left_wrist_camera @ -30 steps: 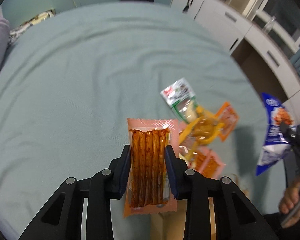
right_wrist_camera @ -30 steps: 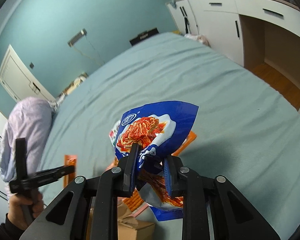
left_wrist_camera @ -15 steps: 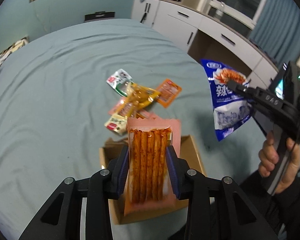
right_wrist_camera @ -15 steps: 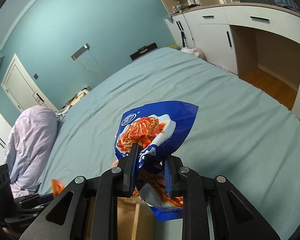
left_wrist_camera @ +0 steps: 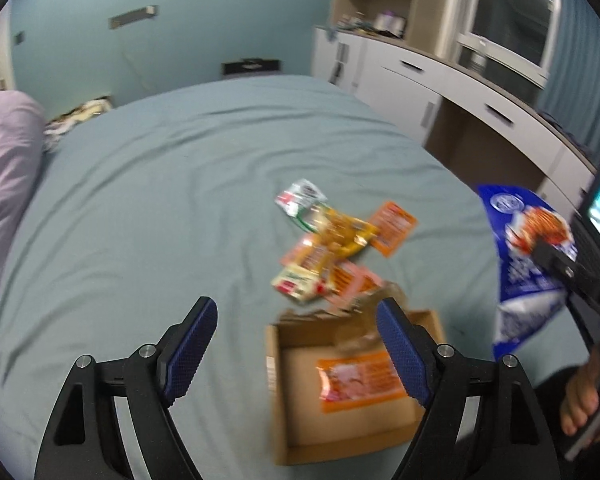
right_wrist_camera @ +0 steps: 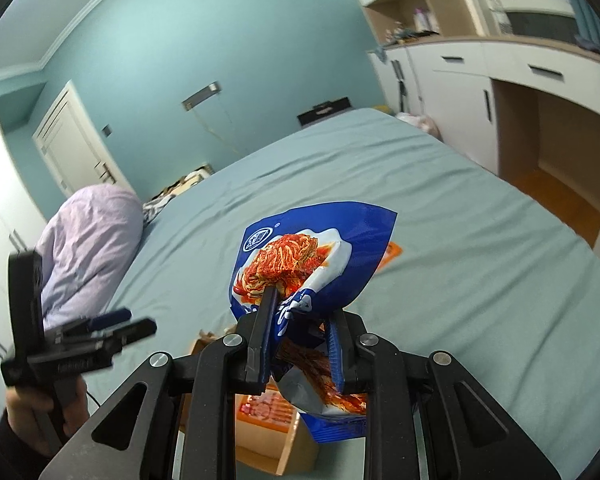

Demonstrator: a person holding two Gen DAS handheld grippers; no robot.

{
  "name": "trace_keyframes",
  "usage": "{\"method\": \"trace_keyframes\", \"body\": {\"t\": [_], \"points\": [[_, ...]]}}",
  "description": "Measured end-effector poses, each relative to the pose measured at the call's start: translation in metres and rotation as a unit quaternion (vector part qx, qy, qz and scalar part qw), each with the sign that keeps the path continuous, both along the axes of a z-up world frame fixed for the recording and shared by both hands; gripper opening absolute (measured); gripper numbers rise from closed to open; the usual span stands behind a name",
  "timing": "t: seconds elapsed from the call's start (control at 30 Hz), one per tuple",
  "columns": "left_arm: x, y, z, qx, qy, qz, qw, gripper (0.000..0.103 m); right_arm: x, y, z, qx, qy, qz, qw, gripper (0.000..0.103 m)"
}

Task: Organize snacks
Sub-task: 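Lower the blue-and-white bag into the box and open the right gripper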

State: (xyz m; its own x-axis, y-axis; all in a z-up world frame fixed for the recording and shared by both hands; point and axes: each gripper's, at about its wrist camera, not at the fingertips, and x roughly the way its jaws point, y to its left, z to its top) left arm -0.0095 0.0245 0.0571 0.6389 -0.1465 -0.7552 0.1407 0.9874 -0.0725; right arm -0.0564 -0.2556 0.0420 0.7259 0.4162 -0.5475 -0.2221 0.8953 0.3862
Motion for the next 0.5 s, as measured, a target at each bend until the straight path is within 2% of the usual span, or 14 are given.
{"method": "trace_keyframes", "body": {"t": [0.17,0.4,0.43,0.5], "points": [[0.0,0.013,0.005,0.011,-0.017,0.033,0.9993,0.082,-0.008,0.018,0.002,-0.04,-0.031,0.056,0.997,0.02],[0.002,0.015,0.005,0.011,-0.019,0.038,0.999,0.082,-0.008,0.045,-0.011,-0.101,-0.035,0.139,0.985,0.021],[0.002,0.015,0.005,0.01,-0.019,0.038,0.9991,0.082,-0.006,0.047,-0.013,-0.107,-0.035,0.141,0.984,0.022],[0.002,0.015,0.005,0.008,-0.018,0.038,0.9991,0.082,0.0,0.049,-0.017,-0.109,-0.028,0.143,0.983,0.035]]}}
